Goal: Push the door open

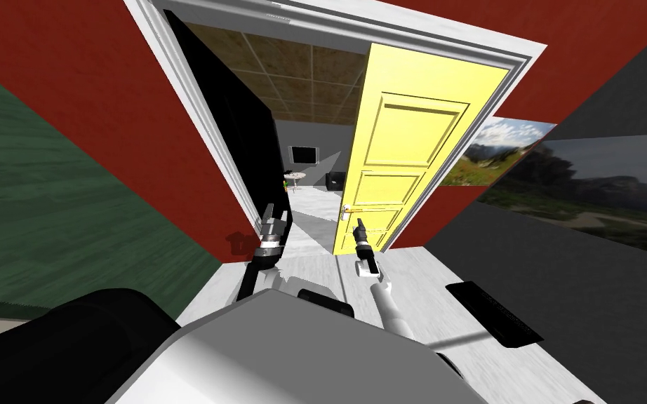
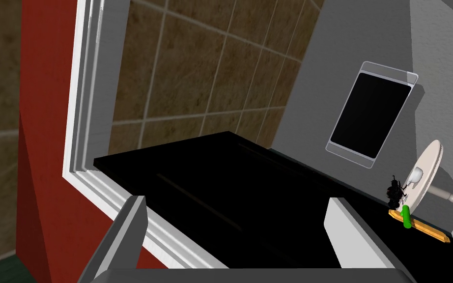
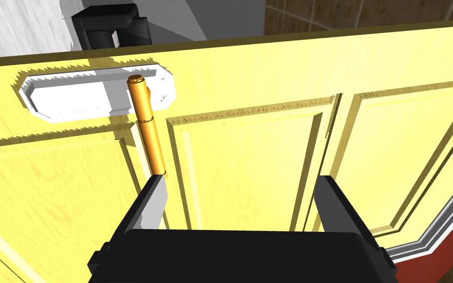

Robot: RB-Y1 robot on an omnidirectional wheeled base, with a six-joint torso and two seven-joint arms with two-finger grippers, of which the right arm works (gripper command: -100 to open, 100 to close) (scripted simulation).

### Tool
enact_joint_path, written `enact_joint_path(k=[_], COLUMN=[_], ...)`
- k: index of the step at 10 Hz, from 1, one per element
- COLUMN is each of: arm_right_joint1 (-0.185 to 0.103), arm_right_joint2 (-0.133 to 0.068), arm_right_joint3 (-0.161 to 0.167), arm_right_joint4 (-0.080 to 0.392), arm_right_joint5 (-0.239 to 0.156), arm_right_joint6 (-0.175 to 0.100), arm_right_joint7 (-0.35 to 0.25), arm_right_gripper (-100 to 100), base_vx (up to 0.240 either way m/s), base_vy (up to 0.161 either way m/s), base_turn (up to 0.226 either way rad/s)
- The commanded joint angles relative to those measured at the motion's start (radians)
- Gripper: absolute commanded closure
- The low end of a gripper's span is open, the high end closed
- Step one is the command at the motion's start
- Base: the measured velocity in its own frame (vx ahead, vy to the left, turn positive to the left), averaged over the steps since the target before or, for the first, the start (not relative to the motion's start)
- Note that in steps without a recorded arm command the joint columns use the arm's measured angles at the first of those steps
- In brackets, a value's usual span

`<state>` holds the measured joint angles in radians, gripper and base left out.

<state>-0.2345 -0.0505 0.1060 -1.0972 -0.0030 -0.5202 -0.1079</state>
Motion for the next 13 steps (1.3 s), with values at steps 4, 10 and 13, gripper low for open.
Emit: enact_joint_path(k=[4,10,13], arm_right_joint1=[-0.067,-0.183,-0.218], arm_right_joint2=[0.005,0.014,0.018], arm_right_joint3=[0.006,0.016,0.019], arm_right_joint4=[0.115,0.304,0.365], arm_right_joint5=[0.005,0.013,0.015], arm_right_joint6=[0.011,0.028,0.033], arm_right_joint7=[-0.006,-0.019,-0.023], arm_right_gripper=[-100,-100,-100], base_vx=[0.048,0.053,0.042], base_vy=[-0.068,-0.077,-0.068], base_turn=[0.019,0.021,0.012])
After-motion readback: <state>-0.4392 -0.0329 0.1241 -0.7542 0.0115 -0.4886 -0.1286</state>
